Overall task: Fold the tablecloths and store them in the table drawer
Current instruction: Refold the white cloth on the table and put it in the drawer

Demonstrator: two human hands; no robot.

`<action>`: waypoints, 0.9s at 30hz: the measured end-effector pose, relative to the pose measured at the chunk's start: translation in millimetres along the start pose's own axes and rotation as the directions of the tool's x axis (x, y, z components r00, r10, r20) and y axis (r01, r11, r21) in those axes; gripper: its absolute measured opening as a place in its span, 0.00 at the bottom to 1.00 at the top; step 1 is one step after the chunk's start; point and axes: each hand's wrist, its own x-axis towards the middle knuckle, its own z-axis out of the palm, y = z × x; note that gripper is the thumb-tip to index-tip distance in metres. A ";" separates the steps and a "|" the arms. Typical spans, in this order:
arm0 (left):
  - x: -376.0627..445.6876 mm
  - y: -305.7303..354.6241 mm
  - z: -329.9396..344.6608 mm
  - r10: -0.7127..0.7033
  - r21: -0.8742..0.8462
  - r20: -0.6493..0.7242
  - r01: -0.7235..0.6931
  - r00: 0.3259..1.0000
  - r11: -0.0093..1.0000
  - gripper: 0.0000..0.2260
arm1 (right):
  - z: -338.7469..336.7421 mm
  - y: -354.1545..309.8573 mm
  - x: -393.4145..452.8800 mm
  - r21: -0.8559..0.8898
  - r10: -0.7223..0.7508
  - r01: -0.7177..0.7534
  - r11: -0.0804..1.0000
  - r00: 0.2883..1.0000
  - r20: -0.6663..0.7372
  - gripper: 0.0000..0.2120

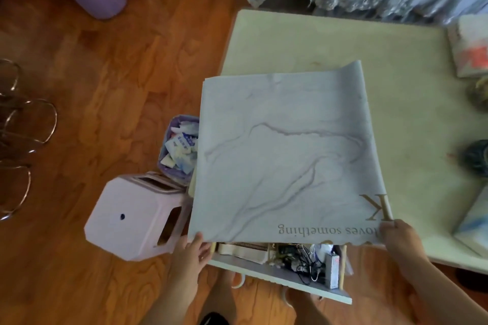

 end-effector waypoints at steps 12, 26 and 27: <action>16.6 -9.1 -33.4 0.001 0.162 0.167 -0.029 0.986 0.986 0.12 | -6.3 18.1 -15.4 0.206 0.094 -0.083 0.975 0.995 -0.044 0.04; -84.6 118.0 -26.2 0.517 0.507 0.097 -0.490 0.850 0.709 0.22 | -78.4 -23.3 -123.7 0.394 0.067 -0.024 0.919 0.993 -0.097 0.13; -111.1 147.5 -17.4 0.558 0.479 0.097 -0.530 0.824 0.700 0.17 | -103.2 -43.2 -139.4 0.409 0.022 0.026 0.912 0.994 -0.111 0.13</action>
